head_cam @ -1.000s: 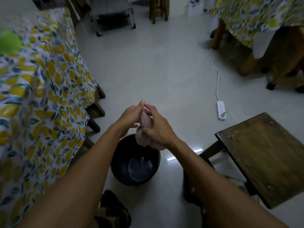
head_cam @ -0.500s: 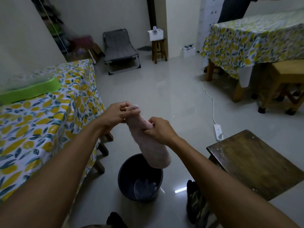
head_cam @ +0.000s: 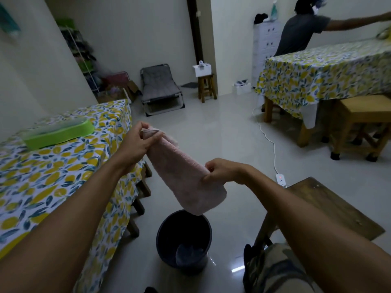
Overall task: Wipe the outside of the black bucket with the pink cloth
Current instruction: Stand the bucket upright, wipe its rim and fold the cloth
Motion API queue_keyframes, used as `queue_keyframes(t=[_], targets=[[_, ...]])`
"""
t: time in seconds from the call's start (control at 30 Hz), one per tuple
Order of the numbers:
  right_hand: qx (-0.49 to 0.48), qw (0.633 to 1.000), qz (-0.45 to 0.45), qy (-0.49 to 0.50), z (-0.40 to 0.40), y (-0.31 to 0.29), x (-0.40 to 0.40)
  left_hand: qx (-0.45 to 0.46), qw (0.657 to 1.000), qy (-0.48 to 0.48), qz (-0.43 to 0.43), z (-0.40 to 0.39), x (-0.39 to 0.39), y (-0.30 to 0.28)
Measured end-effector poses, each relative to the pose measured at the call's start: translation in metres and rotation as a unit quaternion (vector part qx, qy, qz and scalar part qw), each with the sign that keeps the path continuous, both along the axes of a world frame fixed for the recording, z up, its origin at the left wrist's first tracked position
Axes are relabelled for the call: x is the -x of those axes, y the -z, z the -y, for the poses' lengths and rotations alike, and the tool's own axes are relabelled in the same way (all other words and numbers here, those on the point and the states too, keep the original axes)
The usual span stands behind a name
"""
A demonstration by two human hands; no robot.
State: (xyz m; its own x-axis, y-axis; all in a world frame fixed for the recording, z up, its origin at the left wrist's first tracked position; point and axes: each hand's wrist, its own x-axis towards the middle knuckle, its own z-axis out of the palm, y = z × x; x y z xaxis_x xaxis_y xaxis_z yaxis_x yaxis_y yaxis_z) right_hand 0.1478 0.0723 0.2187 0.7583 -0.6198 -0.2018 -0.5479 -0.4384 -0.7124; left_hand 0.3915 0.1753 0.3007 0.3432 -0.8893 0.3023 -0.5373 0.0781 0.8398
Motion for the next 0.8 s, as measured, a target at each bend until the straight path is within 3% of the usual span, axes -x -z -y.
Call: queue_keyframes(t=[0.1,0.2,0.3,0.5,0.67,0.8], targets=[[0.062,0.997,0.018,0.042,0.005,-0.022,0.016,-0.012,0.999,0.006,-0.032,-0.011,-0.007,-0.006],[0.103,0.989,0.073,0.071,0.009,-0.045,0.029,-0.119,0.985,0.097,-0.081,-0.025,-0.013,-0.016],[0.172,0.982,0.068,0.046,0.016,-0.068,0.035,-0.207,0.961,0.179,-0.034,-0.030,-0.006,-0.021],[0.322,0.946,0.016,0.040,0.021,-0.105,0.032,-0.285,0.927,0.242,0.040,-0.031,0.015,-0.025],[0.358,0.933,0.007,0.043,0.014,-0.120,0.028,-0.297,0.908,0.259,0.142,-0.023,0.043,-0.019],[0.359,0.933,0.005,0.039,0.009,-0.127,0.027,-0.270,0.923,0.251,0.107,-0.019,0.055,-0.008]])
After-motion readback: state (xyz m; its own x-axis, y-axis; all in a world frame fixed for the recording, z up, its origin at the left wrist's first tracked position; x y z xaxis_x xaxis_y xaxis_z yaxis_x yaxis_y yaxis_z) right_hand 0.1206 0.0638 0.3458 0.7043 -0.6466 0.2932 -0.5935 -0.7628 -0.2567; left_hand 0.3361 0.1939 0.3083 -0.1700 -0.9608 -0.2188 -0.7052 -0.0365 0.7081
